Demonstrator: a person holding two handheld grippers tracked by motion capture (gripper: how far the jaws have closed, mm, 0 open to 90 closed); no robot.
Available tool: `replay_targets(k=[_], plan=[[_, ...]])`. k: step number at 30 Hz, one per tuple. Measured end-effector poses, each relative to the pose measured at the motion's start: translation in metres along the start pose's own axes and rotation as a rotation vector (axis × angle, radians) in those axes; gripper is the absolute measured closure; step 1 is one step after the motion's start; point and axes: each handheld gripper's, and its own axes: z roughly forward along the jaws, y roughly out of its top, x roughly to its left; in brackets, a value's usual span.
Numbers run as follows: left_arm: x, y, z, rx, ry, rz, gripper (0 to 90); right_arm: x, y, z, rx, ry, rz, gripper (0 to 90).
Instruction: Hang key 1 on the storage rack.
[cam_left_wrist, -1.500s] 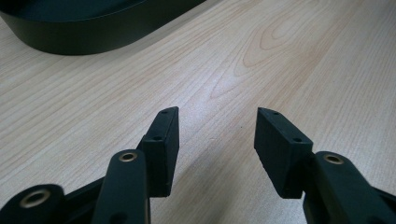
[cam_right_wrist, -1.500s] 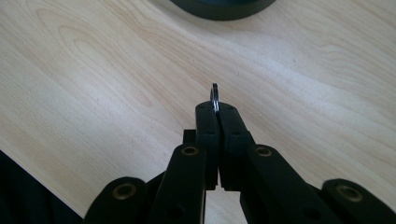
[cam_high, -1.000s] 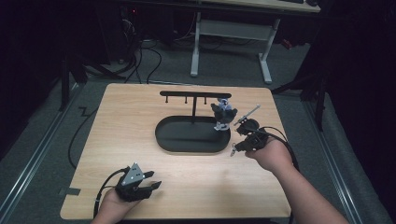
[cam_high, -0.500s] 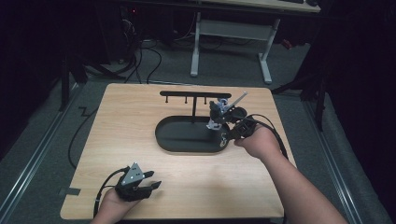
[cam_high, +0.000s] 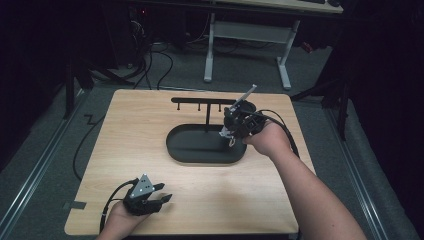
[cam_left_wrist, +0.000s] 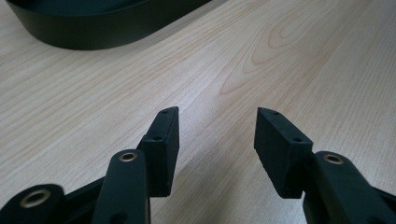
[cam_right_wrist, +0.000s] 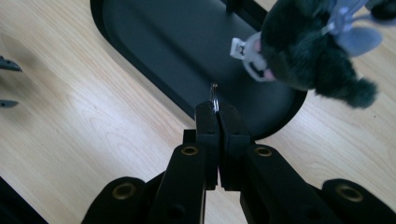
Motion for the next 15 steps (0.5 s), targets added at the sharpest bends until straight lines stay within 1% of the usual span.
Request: replay_targets(k=[1,2,3,4,6,7,8,9,11,12,15], plan=[[0.000,-0.001,0.000,-0.009,0.001,-0.004,51.0,0.000,0.003,0.000,-0.003,0.004,0.000,89.1],[0.000,-0.001,-0.001,-0.006,0.001,0.000,51.0,-0.001,0.005,0.000,-0.005,0.002,-0.007,89.2],[0.000,-0.002,-0.001,-0.007,0.002,0.003,51.0,-0.001,0.007,0.000,-0.005,0.002,0.000,89.1],[0.000,-0.001,-0.002,-0.008,0.001,0.002,51.0,-0.002,0.011,0.000,-0.013,0.007,-0.004,89.1],[0.001,-0.001,-0.002,-0.016,0.001,-0.005,51.0,-0.001,0.012,0.001,-0.013,0.004,0.001,89.1],[0.002,0.000,-0.002,-0.017,0.002,-0.007,51.1,-0.001,0.016,0.002,-0.006,0.006,0.008,89.2],[0.002,0.000,-0.002,-0.017,0.001,-0.009,51.1,-0.001,0.016,0.002,-0.006,0.006,0.008,89.2],[0.002,0.000,-0.002,-0.017,0.002,-0.008,51.0,-0.001,0.017,0.003,-0.010,0.007,-0.004,89.2],[0.001,0.000,-0.001,-0.008,0.004,0.000,51.1,0.000,0.020,0.004,-0.001,0.004,-0.004,89.1],[0.001,-0.001,-0.001,-0.006,0.004,0.002,51.0,-0.001,0.022,0.005,-0.006,0.006,-0.012,89.1],[0.002,0.000,-0.001,-0.007,0.002,-0.003,51.1,-0.001,0.025,0.006,-0.011,0.010,-0.010,89.1]])
